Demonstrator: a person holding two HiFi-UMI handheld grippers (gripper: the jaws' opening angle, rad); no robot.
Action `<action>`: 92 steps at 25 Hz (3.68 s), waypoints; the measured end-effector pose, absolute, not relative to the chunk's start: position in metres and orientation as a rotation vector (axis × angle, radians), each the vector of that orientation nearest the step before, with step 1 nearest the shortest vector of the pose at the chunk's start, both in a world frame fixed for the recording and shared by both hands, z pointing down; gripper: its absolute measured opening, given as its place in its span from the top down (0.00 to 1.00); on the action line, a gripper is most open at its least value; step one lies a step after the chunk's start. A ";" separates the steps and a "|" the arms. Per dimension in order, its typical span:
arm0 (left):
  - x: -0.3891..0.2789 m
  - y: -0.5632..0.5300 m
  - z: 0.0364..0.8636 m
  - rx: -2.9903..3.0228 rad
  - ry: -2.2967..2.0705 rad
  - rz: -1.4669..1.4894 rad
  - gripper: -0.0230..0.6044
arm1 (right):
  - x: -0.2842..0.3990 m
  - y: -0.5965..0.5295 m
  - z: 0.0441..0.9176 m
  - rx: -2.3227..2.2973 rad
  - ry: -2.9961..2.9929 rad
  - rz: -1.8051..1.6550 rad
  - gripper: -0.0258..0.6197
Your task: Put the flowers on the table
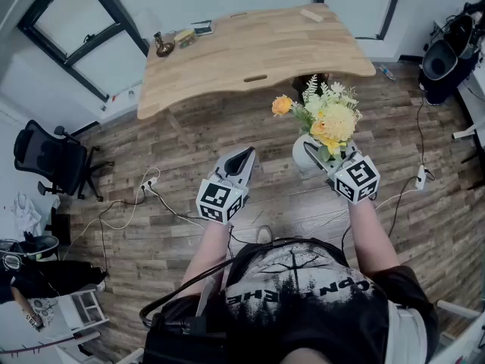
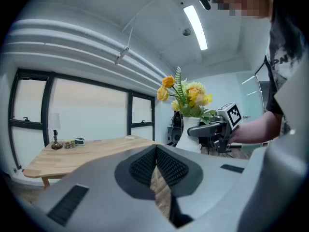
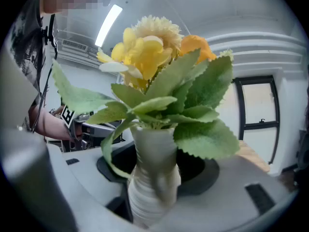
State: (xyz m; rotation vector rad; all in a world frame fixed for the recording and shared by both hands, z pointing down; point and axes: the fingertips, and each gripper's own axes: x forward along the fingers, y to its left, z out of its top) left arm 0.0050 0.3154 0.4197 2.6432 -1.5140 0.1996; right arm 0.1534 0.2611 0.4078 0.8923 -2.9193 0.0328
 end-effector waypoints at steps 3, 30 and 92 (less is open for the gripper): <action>0.006 0.315 0.420 2.646 -1.506 0.199 0.94 | 0.154 0.261 0.407 0.898 -2.917 0.034 0.57; -0.060 0.281 0.429 2.706 -1.356 0.196 0.94 | 0.090 0.241 0.405 1.035 -2.879 0.071 0.57; 0.008 -0.052 0.472 2.546 -1.467 0.280 0.94 | 0.141 -0.112 0.454 0.809 -2.900 0.158 0.57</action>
